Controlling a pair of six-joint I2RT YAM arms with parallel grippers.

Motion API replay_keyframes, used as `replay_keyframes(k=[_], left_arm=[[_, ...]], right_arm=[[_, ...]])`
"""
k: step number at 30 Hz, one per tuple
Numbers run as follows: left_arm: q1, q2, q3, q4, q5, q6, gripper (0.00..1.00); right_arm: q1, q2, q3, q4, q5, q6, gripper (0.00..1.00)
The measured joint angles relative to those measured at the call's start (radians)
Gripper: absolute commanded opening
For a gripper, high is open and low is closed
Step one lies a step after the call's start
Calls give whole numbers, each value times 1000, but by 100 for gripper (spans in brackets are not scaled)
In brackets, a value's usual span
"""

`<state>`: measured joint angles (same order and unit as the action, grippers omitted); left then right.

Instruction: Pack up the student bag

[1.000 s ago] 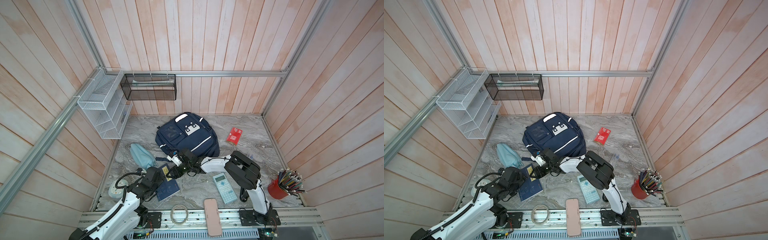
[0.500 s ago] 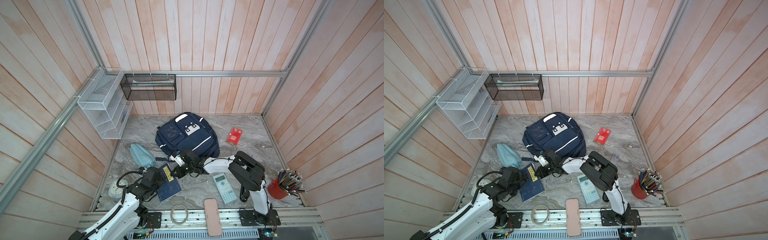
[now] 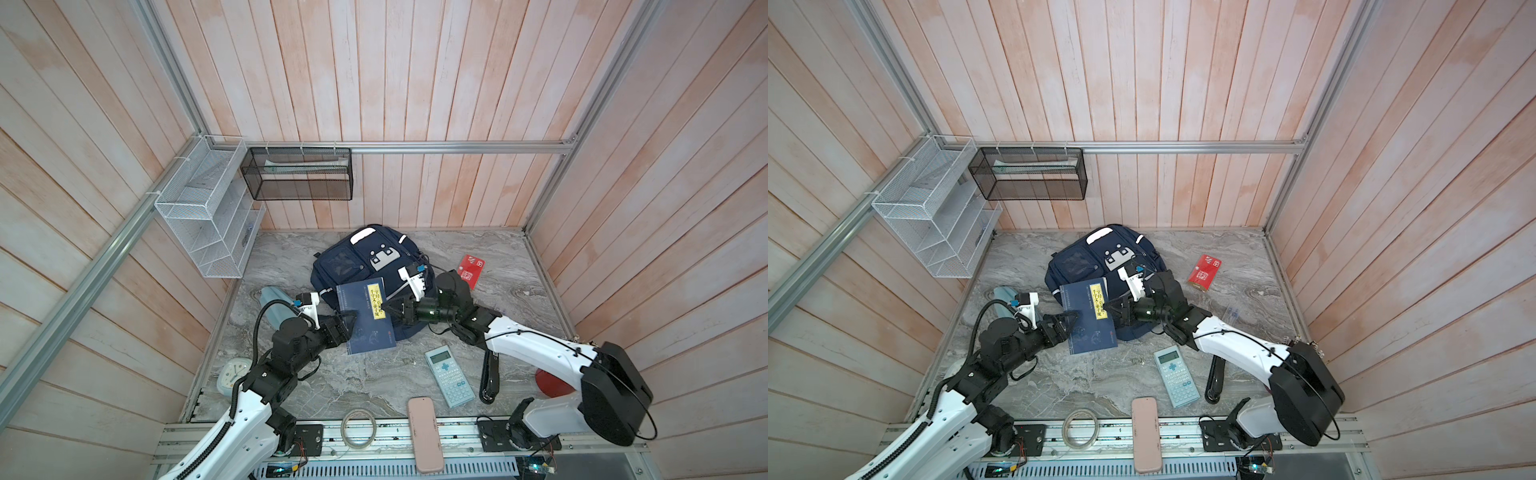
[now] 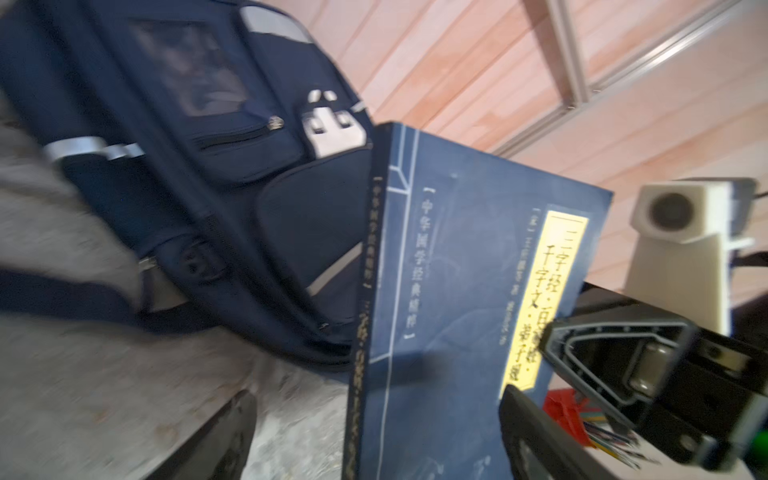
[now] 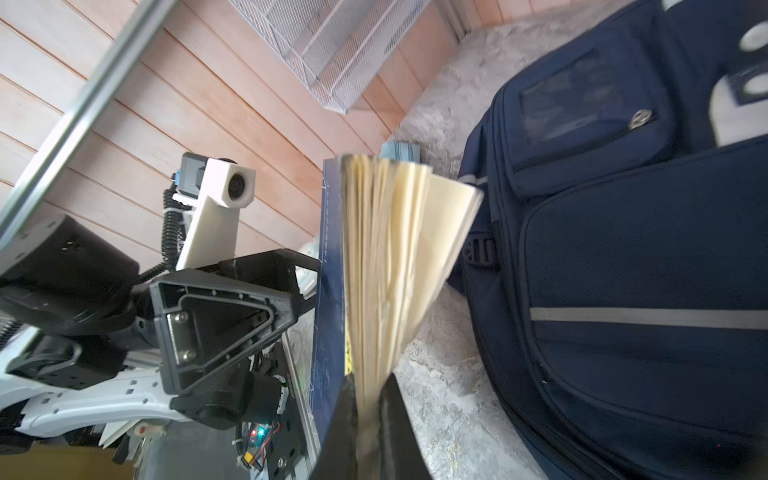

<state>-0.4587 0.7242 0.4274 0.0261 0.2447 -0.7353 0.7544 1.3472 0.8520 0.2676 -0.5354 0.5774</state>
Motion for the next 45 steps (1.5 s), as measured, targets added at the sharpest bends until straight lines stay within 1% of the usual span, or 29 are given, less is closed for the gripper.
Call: replay_keyframes(k=[4, 5, 6, 8, 9, 10, 11, 12, 13, 15, 18, 22, 23, 24, 25, 26, 27, 28, 30, 31, 32, 33, 35, 36, 37, 38, 39, 42, 45], left_arm=[[-2, 112, 37, 196, 145, 10, 44], [-3, 129, 45, 229, 169, 13, 30], [-2, 140, 48, 255, 187, 11, 18], [-3, 153, 53, 308, 231, 4, 0], [-8, 158, 58, 325, 246, 5, 0], [-8, 163, 61, 337, 259, 4, 0], [-8, 169, 62, 350, 274, -2, 0], [-8, 175, 62, 364, 288, -7, 0], [-8, 182, 62, 378, 303, -13, 0], [-8, 196, 61, 419, 334, -42, 0], [-11, 218, 61, 487, 379, -79, 0], [-37, 262, 62, 547, 409, -108, 0], [-45, 274, 62, 557, 415, -114, 0], [-49, 285, 63, 566, 425, -116, 0], [-53, 297, 63, 576, 431, -120, 0], [-54, 311, 63, 586, 435, -123, 0], [-54, 325, 63, 595, 436, -123, 0], [-54, 340, 63, 602, 436, -126, 4], [-54, 360, 68, 607, 436, -121, 44], [-59, 364, 74, 596, 432, -115, 61], [-60, 364, 85, 573, 421, -102, 72], [-60, 364, 100, 544, 405, -84, 75], [-60, 365, 156, 457, 350, -27, 76], [-60, 369, 183, 418, 320, 5, 75], [-60, 378, 217, 378, 284, 38, 71], [-61, 396, 256, 330, 246, 72, 62], [-62, 420, 290, 295, 216, 94, 56], [-70, 553, 424, 163, 122, 203, 56], [-98, 705, 533, 52, 36, 302, 56]], right_arm=[[-10, -67, -16, 0, -21, 12, 0], [-14, -83, -25, -3, -21, 15, 0], [-22, -98, -35, -3, -23, 17, 0], [-43, -123, -53, -7, -27, 22, 0], [-50, -127, -58, -12, -30, 21, 10], [-58, -128, -59, -14, -37, 20, 42], [-66, -128, -60, -16, -40, 16, 60], [-74, -129, -64, -14, -45, 12, 67], [-85, -130, -72, -13, -52, 2, 71], [-114, -133, -99, 4, -73, -12, 72], [-152, -133, -145, 55, -130, -28, 71], [-155, -122, -174, 179, -237, -24, 59], [-155, -120, -183, 213, -259, -22, 55], [-155, -120, -190, 235, -275, -21, 41], [-155, -120, -198, 260, -291, -18, 22], [-155, -120, -203, 278, -303, -15, 6], [-157, -119, -205, 288, -312, -14, 0], [-159, -119, -208, 302, -328, -12, 0], [-175, -123, -222, 308, -338, -5, 0], [-187, -129, -234, 309, -342, -5, 0], [-205, -143, -250, 307, -341, -5, 0], [-227, -161, -267, 301, -335, -5, 0], [-293, -219, -304, 259, -298, -6, 0], [-321, -247, -315, 235, -274, -8, 0], [-360, -286, -324, 197, -237, -9, 0], [-397, -322, -329, 162, -201, -13, 0], [-426, -351, -330, 129, -171, -18, 0], [-539, -430, -330, 23, -64, -24, 0], [-664, -452, -331, -62, -22, -23, 0]])
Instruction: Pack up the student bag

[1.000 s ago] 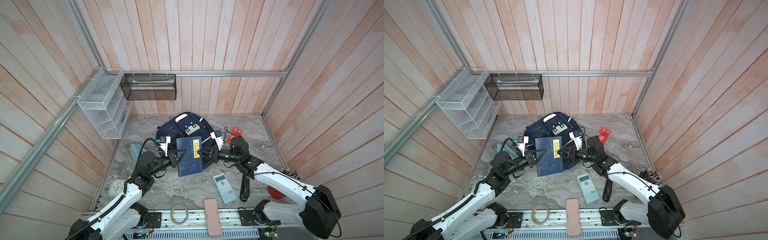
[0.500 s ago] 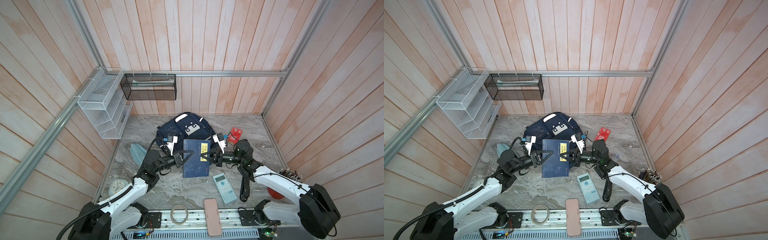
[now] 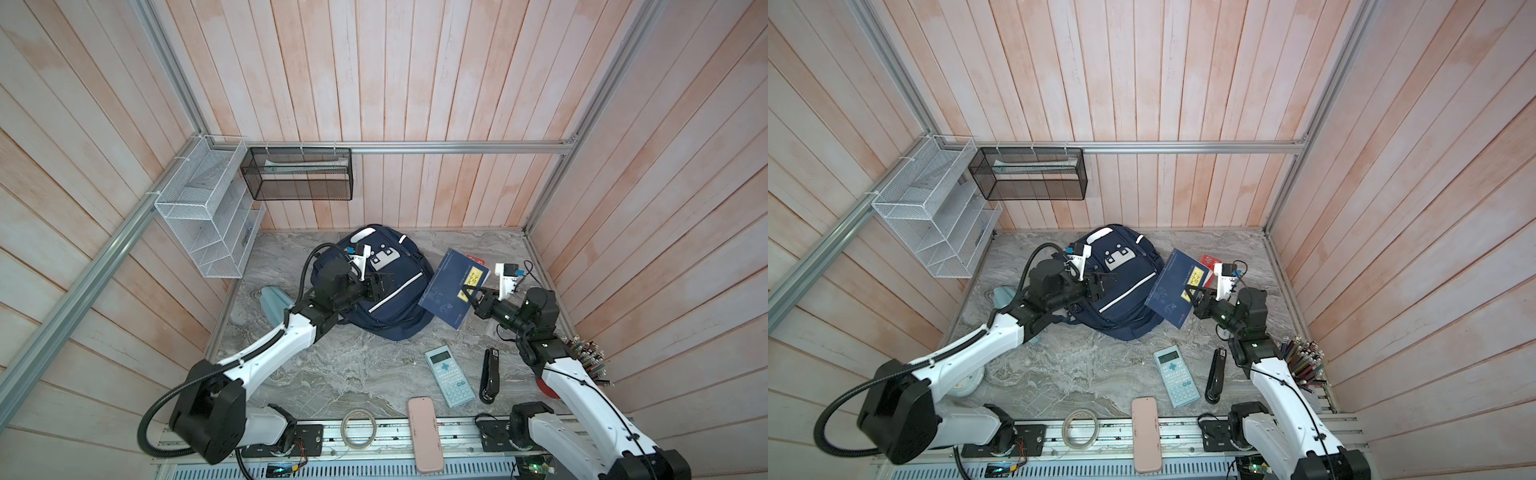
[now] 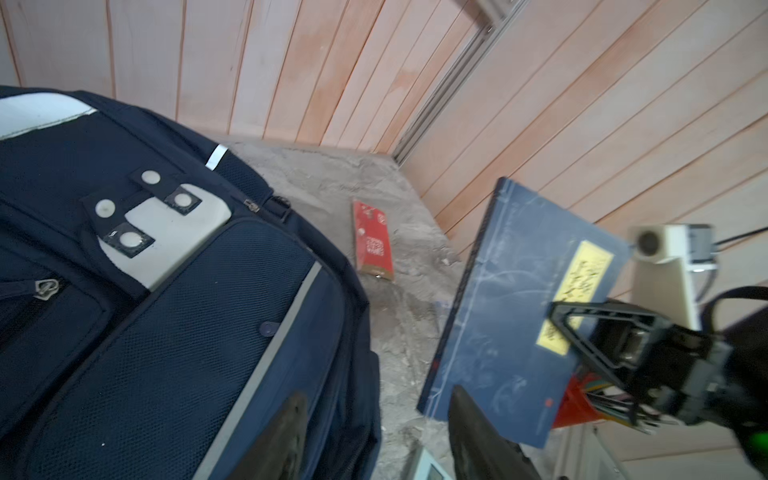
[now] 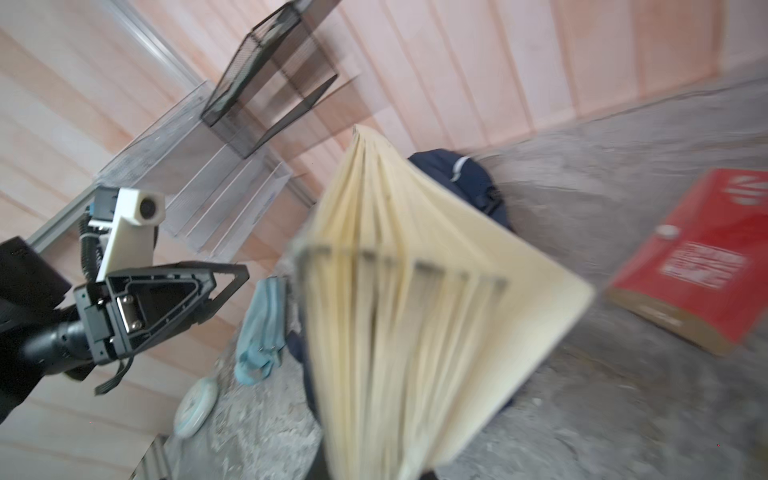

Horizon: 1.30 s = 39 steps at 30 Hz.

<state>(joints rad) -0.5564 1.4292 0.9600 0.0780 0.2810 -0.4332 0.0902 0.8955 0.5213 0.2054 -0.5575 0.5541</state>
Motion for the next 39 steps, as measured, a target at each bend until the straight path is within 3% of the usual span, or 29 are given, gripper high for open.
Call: replay_keyframes(k=[5, 16, 18, 21, 25, 26, 32, 39], left_arm=[[-73, 206, 114, -149, -85, 138, 57], [-202, 487, 380, -295, -265, 308, 59], [-209, 534, 418, -323, -308, 318, 56], [-209, 580, 454, -350, -364, 326, 43], [-228, 594, 488, -377, -405, 356, 4], [-236, 597, 502, -388, -417, 364, 0], [-220, 580, 541, -443, -381, 343, 0], [-166, 428, 588, -512, -329, 316, 0]], right_arm=[[-162, 1, -59, -63, -10, 20, 0], [-173, 7, -98, -97, -45, 27, 0], [-173, 7, -98, -96, -50, 27, 0], [-173, 8, -98, -93, -61, 30, 0], [-173, 12, -111, -72, -84, 42, 0], [-173, 14, -117, -63, -94, 49, 0], [-146, 64, -172, 46, -143, 159, 0], [84, 193, -172, 209, -84, 311, 0]])
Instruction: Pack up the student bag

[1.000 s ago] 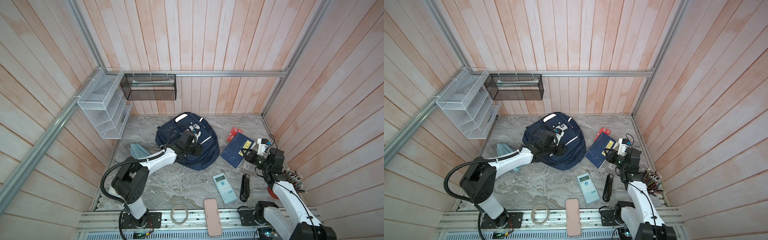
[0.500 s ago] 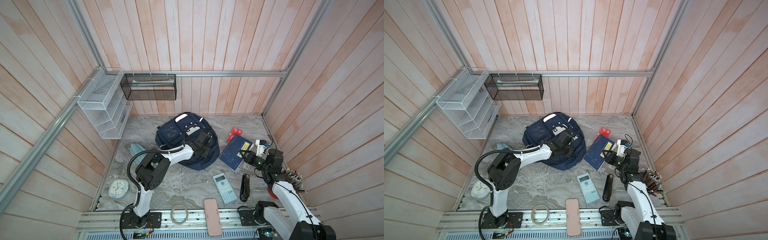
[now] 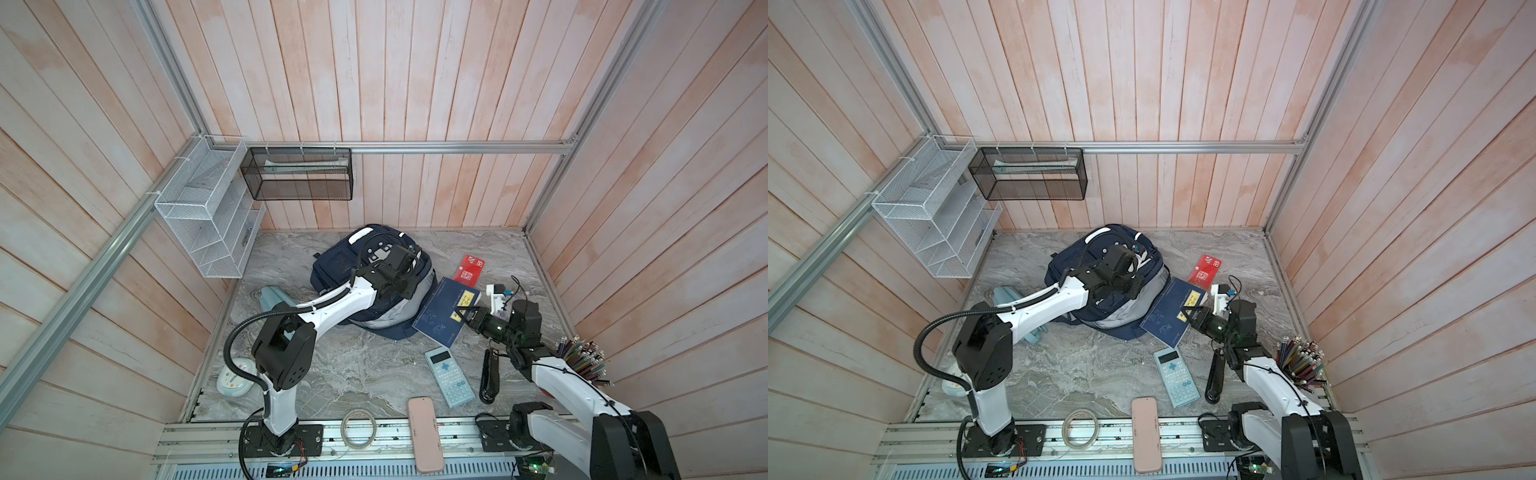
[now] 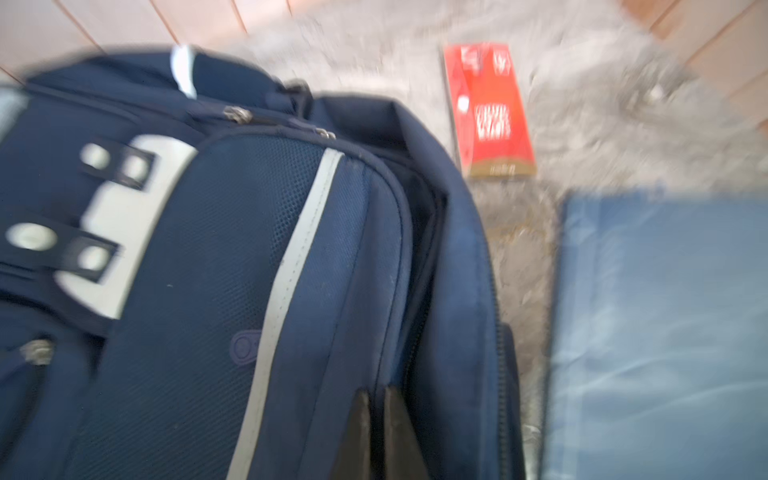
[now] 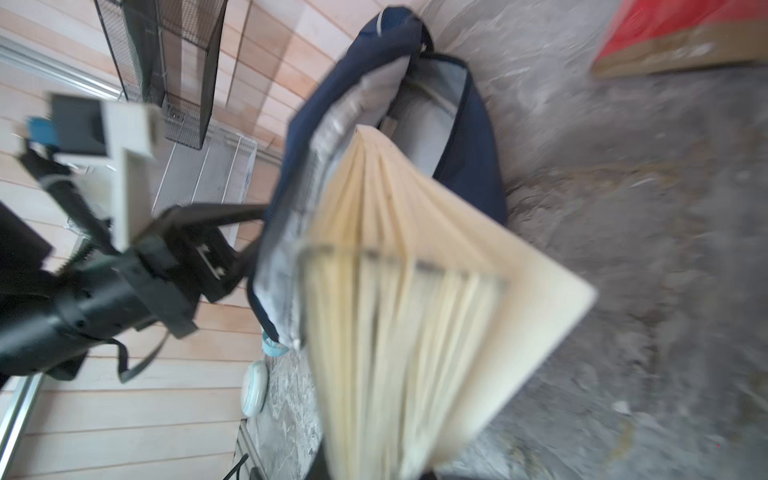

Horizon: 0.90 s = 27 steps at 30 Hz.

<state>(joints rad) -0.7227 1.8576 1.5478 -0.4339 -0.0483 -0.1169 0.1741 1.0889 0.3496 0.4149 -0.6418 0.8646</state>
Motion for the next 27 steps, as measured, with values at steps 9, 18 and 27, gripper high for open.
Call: replay_keyframes(k=[9, 18, 27], left_arm=[[39, -92, 42, -32, 57, -8, 0], [62, -92, 39, -16, 120, -27, 0], [92, -73, 5, 49, 193, -80, 0]], right_arm=[[167, 499, 244, 309, 89, 140, 0], [281, 962, 639, 463, 195, 244, 3], [303, 987, 699, 341, 187, 206, 58]])
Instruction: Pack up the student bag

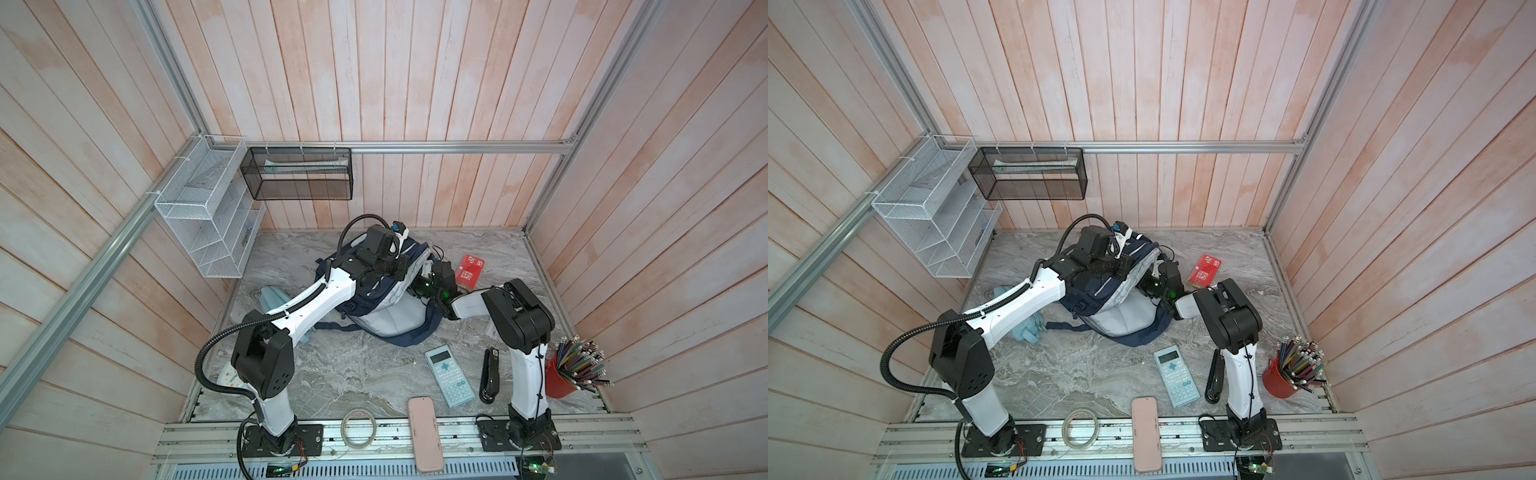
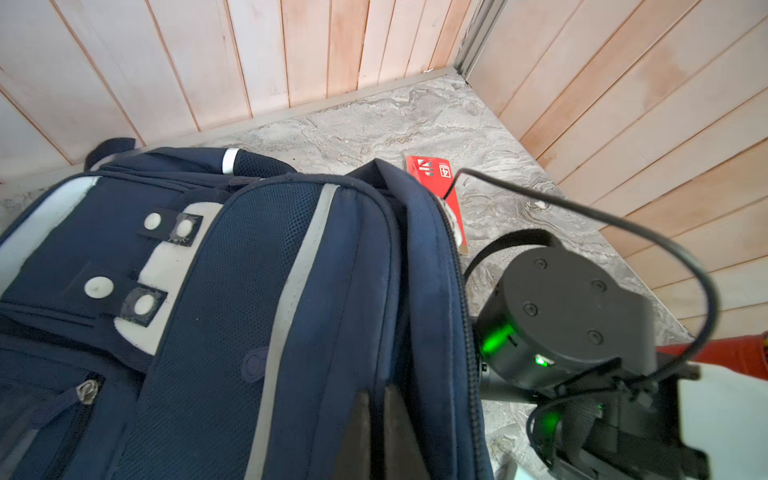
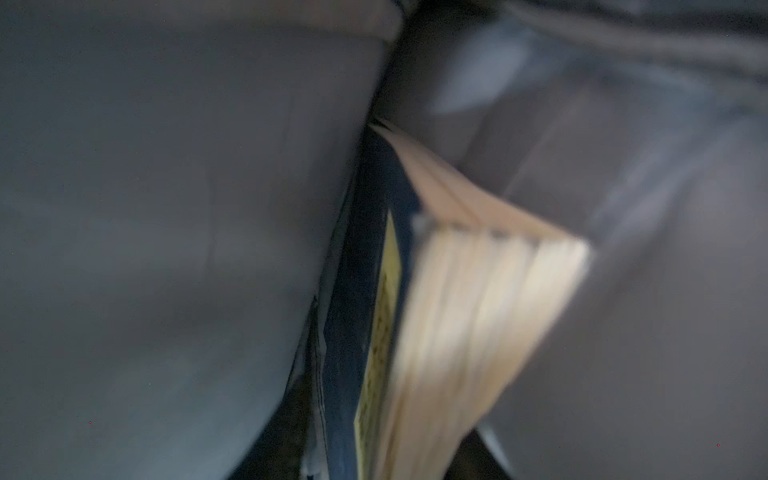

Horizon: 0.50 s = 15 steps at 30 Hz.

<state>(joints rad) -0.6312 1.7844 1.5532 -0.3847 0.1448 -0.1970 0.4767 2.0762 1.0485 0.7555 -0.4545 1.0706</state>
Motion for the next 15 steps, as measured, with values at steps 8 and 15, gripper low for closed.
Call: replay_keyframes(k=[8, 15], left_arm=[[0, 91, 0, 68, 34, -54, 0], [0, 162, -7, 125, 78, -113, 0]], right_arm=[[-77, -259, -115, -342, -36, -205, 62], [-90, -474, -259, -562, -29, -353, 60]])
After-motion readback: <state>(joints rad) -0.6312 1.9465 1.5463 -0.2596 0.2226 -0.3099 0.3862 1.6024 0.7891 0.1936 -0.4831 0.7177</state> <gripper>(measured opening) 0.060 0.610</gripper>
